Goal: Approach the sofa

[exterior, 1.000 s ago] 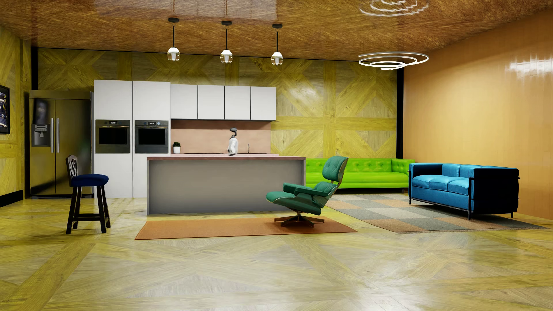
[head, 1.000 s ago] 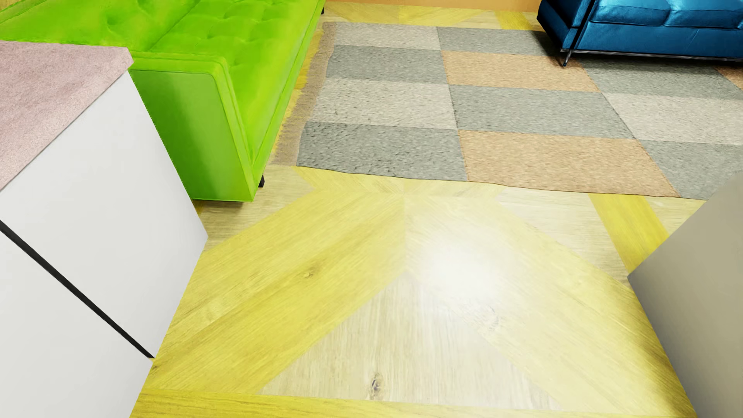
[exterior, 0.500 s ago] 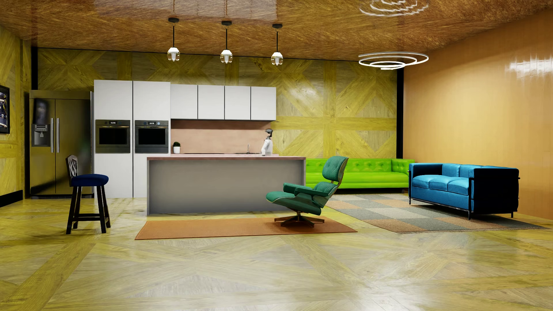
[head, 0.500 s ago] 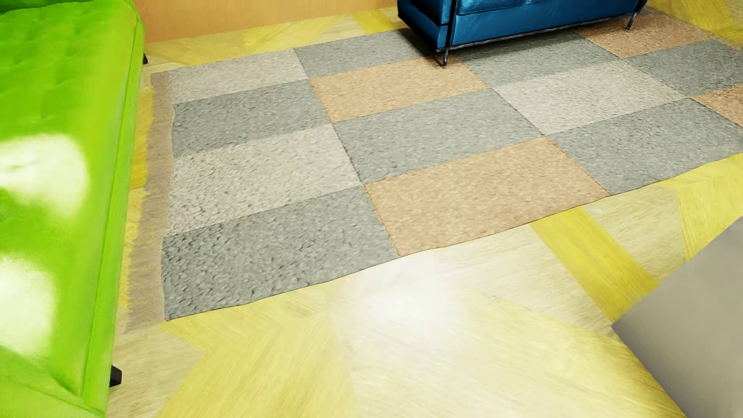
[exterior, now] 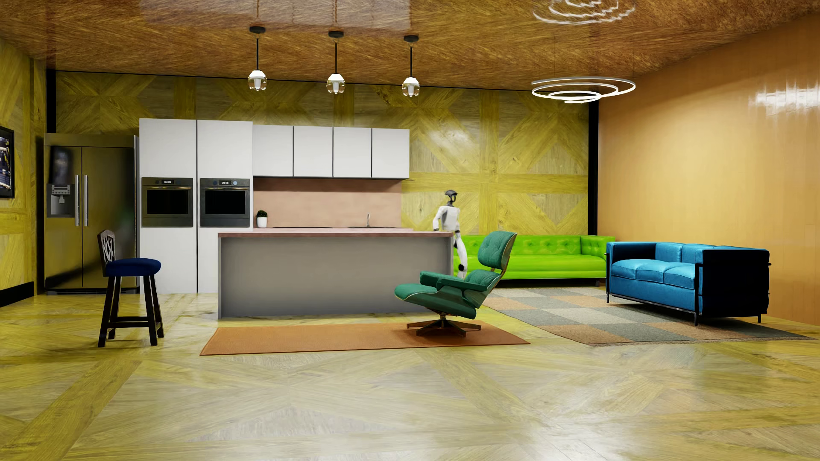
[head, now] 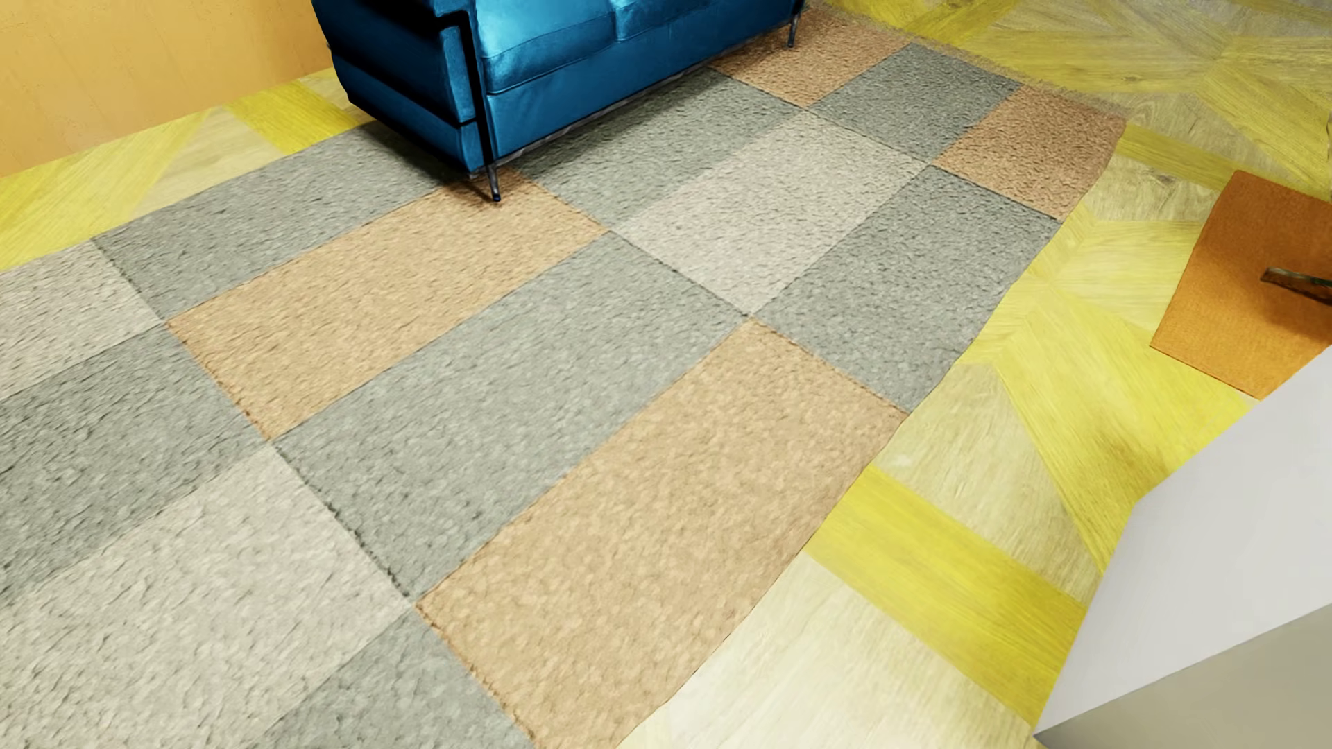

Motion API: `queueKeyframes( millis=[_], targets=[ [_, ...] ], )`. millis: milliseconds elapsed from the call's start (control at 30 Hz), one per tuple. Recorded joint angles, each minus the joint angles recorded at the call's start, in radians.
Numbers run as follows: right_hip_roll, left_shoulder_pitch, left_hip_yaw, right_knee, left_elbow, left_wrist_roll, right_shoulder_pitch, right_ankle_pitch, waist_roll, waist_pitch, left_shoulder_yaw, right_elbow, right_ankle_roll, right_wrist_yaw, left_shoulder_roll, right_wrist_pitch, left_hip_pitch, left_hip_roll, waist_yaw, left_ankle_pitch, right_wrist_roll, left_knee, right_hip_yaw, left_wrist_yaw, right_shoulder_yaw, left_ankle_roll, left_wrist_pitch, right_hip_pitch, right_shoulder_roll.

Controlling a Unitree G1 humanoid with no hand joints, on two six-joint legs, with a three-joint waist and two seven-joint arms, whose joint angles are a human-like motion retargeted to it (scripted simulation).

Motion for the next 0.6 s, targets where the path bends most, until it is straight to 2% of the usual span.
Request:
queueKeyframes(
  millis=[33, 67, 133, 200, 233, 267, 300, 333, 367, 400, 433, 467, 500, 533, 600],
  targets=[
    [0.024, -0.027, 0.000, 0.006, -0.046, 0.000, 0.020, -0.137, 0.027, 0.013, -0.005, 0.026, 0.000, 0.000, 0.017, 0.000, 0.142, 0.008, -0.059, -0.073, 0.000, -0.069, 0.000, 0.000, 0.015, 0.000, 0.000, -0.098, -0.011],
    [0.039, -0.046, 0.000, -0.078, -0.110, 0.000, 0.044, -0.197, 0.051, 0.030, -0.001, 0.047, 0.000, 0.000, 0.038, 0.000, 0.289, 0.025, -0.123, -0.152, 0.000, -0.143, 0.000, 0.000, 0.021, 0.000, 0.000, -0.167, -0.026],
    [0.034, -0.118, 0.000, -0.371, -0.175, 0.000, 0.086, -0.189, 0.086, 0.030, 0.063, 0.081, 0.000, 0.000, 0.051, 0.000, 0.495, 0.062, -0.229, -0.311, 0.000, -0.255, 0.000, 0.000, -0.008, 0.000, 0.000, -0.311, -0.050],
    [0.002, -0.209, 0.000, -0.745, -0.243, 0.000, 0.105, -0.131, 0.092, 0.010, 0.099, 0.116, 0.000, 0.000, 0.070, 0.000, 0.625, 0.083, -0.310, -0.428, 0.000, -0.294, 0.000, 0.000, -0.033, 0.000, 0.000, -0.391, -0.062],
    [-0.019, -0.244, 0.000, -0.845, -0.269, 0.000, 0.116, -0.138, 0.092, -0.001, 0.114, 0.132, 0.000, 0.000, 0.077, 0.000, 0.673, 0.094, -0.341, -0.448, 0.000, -0.287, 0.000, 0.000, -0.047, 0.000, 0.000, -0.426, -0.066],
    [-0.035, -0.260, 0.000, -0.835, -0.298, 0.000, 0.128, -0.150, 0.101, 0.000, 0.135, 0.146, 0.000, 0.000, 0.079, 0.000, 0.721, 0.124, -0.373, -0.435, 0.000, -0.267, 0.000, 0.000, -0.057, 0.000, 0.000, -0.457, -0.069],
    [-0.037, -0.256, 0.000, -0.753, -0.320, 0.000, 0.139, -0.141, 0.113, 0.004, 0.154, 0.165, 0.000, 0.000, 0.071, 0.000, 0.760, 0.162, -0.402, -0.380, 0.000, -0.218, 0.000, 0.000, -0.059, 0.000, 0.000, -0.476, -0.070],
    [-0.023, -0.235, 0.000, -0.645, -0.328, 0.000, 0.147, -0.102, 0.133, -0.006, 0.169, 0.194, 0.000, 0.000, 0.051, 0.000, 0.763, 0.192, -0.412, -0.264, 0.000, -0.121, 0.000, 0.000, -0.057, 0.000, 0.000, -0.492, -0.067],
    [0.006, -0.204, 0.000, -0.537, -0.316, 0.000, 0.147, -0.058, 0.159, -0.020, 0.173, 0.228, 0.000, 0.000, 0.024, 0.000, 0.720, 0.215, -0.400, -0.091, 0.000, 0.038, 0.000, 0.000, -0.046, 0.000, 0.000, -0.501, -0.062],
    [0.058, -0.168, 0.000, -0.470, -0.294, 0.000, 0.138, -0.065, 0.182, -0.005, 0.162, 0.248, 0.000, 0.000, 0.003, 0.000, 0.653, 0.231, -0.365, 0.077, 0.000, 0.250, 0.000, 0.000, -0.038, 0.000, 0.000, -0.454, -0.056],
    [0.110, -0.138, 0.000, -0.464, -0.272, 0.000, 0.126, -0.105, 0.190, 0.022, 0.130, 0.233, 0.000, 0.000, -0.008, 0.000, 0.563, 0.230, -0.321, 0.131, 0.000, 0.473, 0.000, 0.000, -0.045, 0.000, 0.000, -0.366, -0.046],
    [0.136, -0.122, 0.000, -0.495, -0.226, 0.000, 0.115, -0.135, 0.185, 0.035, 0.078, 0.198, 0.000, 0.000, -0.023, 0.000, 0.450, 0.209, -0.272, 0.063, 0.000, 0.644, 0.000, 0.000, -0.052, 0.000, 0.000, -0.273, -0.032],
    [0.138, -0.093, 0.000, -0.559, -0.170, 0.000, 0.103, -0.144, 0.168, 0.037, 0.065, 0.144, 0.000, 0.000, -0.047, 0.000, 0.325, 0.171, -0.218, -0.004, 0.000, 0.715, 0.000, 0.000, -0.069, 0.000, 0.000, -0.168, -0.018],
    [0.130, -0.043, 0.000, -0.632, -0.131, 0.000, 0.094, -0.145, 0.142, 0.034, 0.073, 0.072, 0.000, 0.000, -0.065, 0.000, 0.217, 0.131, -0.152, -0.003, 0.000, 0.668, 0.000, 0.000, -0.090, 0.000, 0.000, -0.062, -0.004],
    [0.109, 0.046, 0.000, -0.763, -0.060, 0.000, 0.067, -0.150, 0.112, 0.034, 0.002, -0.094, 0.000, 0.000, -0.063, 0.000, 0.064, 0.097, -0.022, 0.127, 0.000, 0.312, 0.000, 0.000, -0.115, 0.000, 0.000, 0.137, -0.001]
  ],
)
